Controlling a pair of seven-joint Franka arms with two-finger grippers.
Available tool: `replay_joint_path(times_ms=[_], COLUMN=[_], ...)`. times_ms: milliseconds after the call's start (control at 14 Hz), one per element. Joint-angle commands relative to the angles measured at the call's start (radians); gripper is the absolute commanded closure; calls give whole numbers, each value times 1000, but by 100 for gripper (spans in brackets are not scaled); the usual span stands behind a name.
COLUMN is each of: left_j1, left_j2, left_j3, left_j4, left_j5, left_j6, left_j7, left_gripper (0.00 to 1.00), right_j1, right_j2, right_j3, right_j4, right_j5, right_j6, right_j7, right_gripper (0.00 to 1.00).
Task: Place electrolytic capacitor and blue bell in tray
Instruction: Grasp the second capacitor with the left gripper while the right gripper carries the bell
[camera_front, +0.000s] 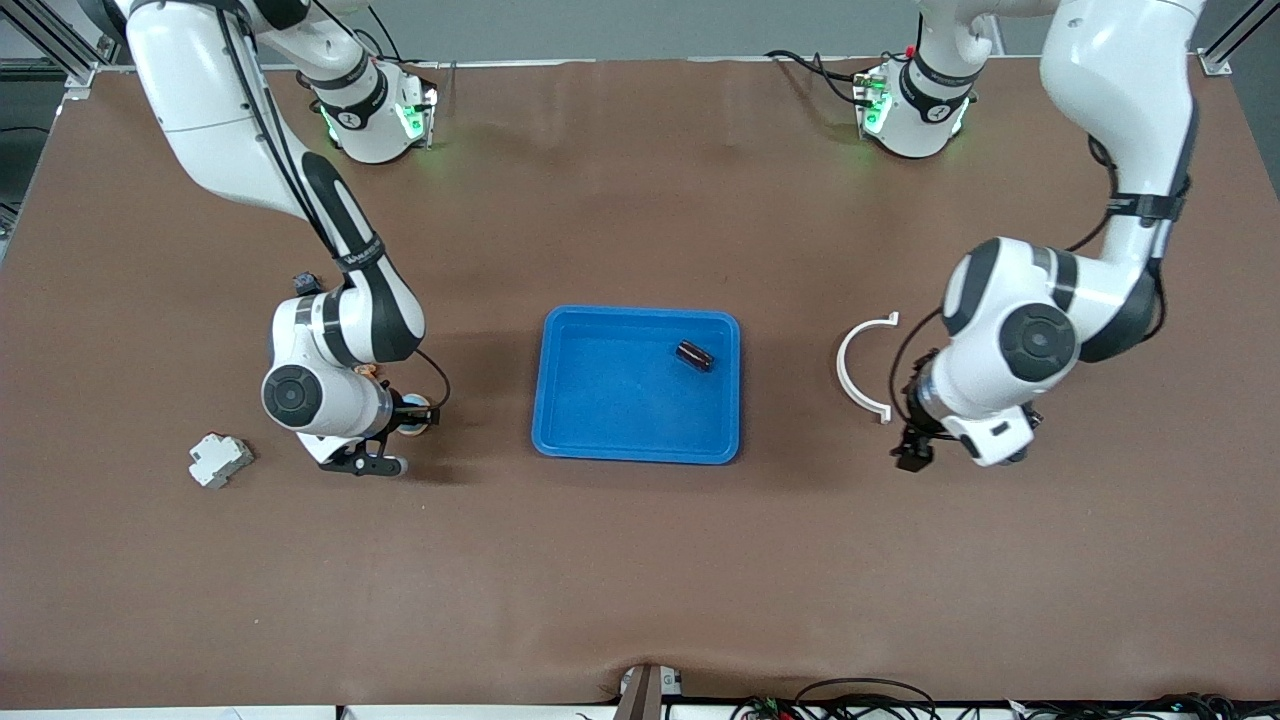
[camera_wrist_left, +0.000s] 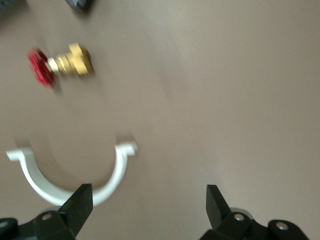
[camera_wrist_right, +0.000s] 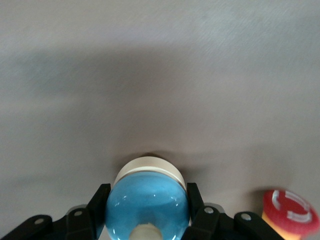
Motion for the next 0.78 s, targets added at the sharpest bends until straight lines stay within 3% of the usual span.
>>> replay_joint_path(times_ms=[0, 356, 712], left_j1=[87, 251, 334], left_j2=[-21, 29, 94], left_j3=[-9, -12, -11], left_j4=[-68, -92, -121], left_j5=[54, 70, 71], left_j6=[-19, -6, 154], left_j7=[78, 372, 491], left_gripper=[0, 0, 0], right_j1=[11, 124, 253], right_j2=[-85, -120, -111], right_j3=[0, 33, 33], right_j4=[-3, 0, 67], right_j5=[13, 19, 44], right_j6=[-90, -100, -96], right_j7=[64, 323, 527], right_gripper=[77, 77, 77])
